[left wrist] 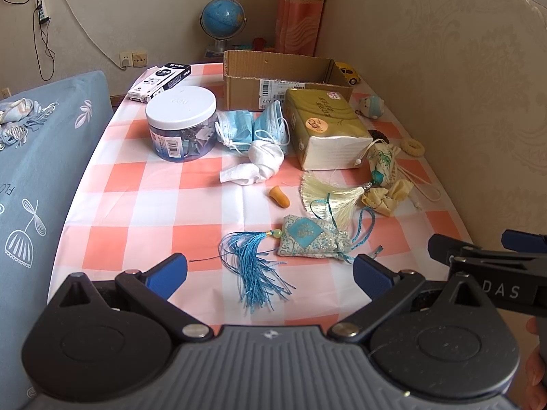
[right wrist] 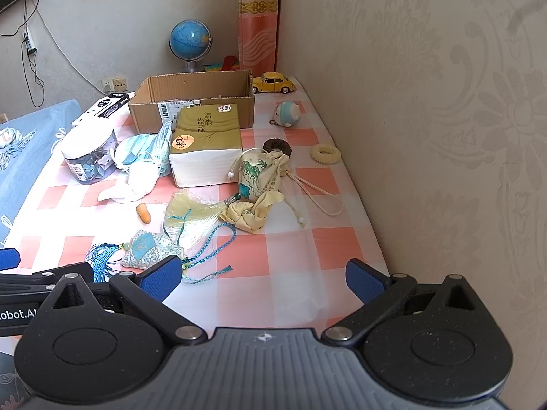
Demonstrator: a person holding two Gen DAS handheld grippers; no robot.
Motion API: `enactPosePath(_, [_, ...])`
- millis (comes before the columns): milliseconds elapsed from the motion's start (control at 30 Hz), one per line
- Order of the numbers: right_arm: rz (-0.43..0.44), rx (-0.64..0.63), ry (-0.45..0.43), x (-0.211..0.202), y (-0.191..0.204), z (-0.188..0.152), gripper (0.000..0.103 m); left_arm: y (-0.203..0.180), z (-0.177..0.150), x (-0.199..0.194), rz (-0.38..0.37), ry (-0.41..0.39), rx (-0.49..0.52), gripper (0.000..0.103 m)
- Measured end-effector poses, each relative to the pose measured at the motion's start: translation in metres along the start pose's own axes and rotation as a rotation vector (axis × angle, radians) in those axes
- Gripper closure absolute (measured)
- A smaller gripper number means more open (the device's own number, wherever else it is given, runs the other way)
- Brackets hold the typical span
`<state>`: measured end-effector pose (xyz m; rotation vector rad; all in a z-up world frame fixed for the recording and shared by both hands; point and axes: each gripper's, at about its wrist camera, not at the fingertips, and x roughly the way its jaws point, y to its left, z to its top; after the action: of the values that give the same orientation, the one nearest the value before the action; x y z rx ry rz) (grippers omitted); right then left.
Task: Organize soft objects
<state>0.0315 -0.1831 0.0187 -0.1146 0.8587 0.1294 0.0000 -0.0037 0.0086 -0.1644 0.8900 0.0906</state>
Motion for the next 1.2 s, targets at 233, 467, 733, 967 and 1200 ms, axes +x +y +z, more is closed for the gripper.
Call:
enactPosePath(233, [0.0, -0.001, -0.003, -0.0004, -0.0007, -0.0003, 0.0, -0.001, 0.002, -0.0012, 0.001, -0.002, 0.001, 0.0])
enactPosePath(467, [-0.001, -0.001, -0.006, -0.0002, -0.0005, -0.0002, 0.0, -0.0012, 0.0028, -0.0014, 0.0, -0.006, 0.001, 0.001])
enactPosePath(733, [-0.003, -0.004, -0.016, -0.0006, -0.0004, 0.0005, 0.0, -0.001, 0.0016, 0.0008, -0.005, -0.01, 0.007, 0.001])
enactPosePath(967, [-0.006, -0.009, -0.024, 0.0002, 0.0007, 0.001, 0.0, -0.0008, 0.0022, 0.0031, -0.011, -0.02, 0.021, 0.001])
enactPosePath(1200, [-0.007, -0.029, -0.034, 0.0038, 0.0027, 0.0023, 0.0, 0.0003, 0.0033, 0.0083, -0.027, -0.031, 0.042, 0.001])
